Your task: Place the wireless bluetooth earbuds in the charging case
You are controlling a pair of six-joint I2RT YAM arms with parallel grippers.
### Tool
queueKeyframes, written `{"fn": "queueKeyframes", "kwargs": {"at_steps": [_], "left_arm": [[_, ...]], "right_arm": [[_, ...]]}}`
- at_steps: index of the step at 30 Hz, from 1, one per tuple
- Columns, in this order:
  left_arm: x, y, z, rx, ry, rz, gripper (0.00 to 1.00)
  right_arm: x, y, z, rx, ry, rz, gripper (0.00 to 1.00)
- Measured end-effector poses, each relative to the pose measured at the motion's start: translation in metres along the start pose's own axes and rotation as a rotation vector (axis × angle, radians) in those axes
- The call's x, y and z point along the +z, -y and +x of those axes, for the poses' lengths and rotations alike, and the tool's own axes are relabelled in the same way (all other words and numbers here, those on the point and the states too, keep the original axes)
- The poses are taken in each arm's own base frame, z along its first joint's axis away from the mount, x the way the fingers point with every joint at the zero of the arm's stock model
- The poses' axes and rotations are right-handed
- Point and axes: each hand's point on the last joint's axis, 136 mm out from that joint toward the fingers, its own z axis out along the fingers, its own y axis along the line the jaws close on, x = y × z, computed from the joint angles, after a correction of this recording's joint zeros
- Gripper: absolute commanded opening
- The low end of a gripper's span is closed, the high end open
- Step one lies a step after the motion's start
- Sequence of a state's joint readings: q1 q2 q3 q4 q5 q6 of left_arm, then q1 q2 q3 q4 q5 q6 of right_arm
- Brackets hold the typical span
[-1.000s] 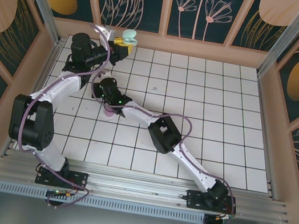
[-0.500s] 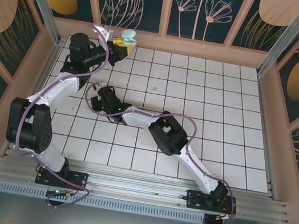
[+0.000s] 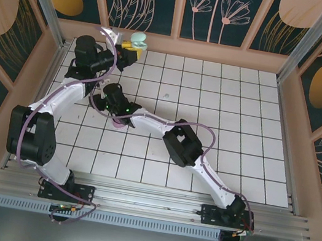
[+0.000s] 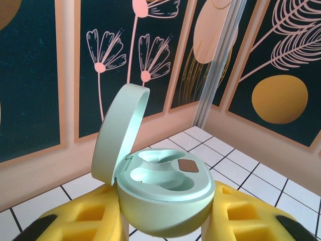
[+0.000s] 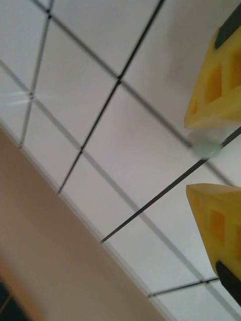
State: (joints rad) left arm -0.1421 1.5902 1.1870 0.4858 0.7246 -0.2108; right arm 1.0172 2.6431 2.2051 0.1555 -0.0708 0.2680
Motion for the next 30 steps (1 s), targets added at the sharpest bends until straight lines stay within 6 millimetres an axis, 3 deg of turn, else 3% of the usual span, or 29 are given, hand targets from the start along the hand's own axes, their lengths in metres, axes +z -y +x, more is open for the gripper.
{"fn": "queueKeyframes", "kwargs": {"at_steps": [5, 15, 30], "left_arm": [[0.000, 0.000, 0.001, -0.004, -0.004, -0.001, 0.00], [0.000, -0.001, 0.004, -0.013, -0.013, -0.002, 0.00], [0.000, -0.001, 0.004, -0.013, -0.014, -0.002, 0.00]], "right_arm": [[0.011, -0.012, -0.013, -0.049, 0.014, -0.064, 0.40], [0.023, 0.016, 0.047, -0.108, -0.156, 0.013, 0.43], [0.023, 0.017, 0.047, -0.171, -0.154, 0.019, 0.52]]}}
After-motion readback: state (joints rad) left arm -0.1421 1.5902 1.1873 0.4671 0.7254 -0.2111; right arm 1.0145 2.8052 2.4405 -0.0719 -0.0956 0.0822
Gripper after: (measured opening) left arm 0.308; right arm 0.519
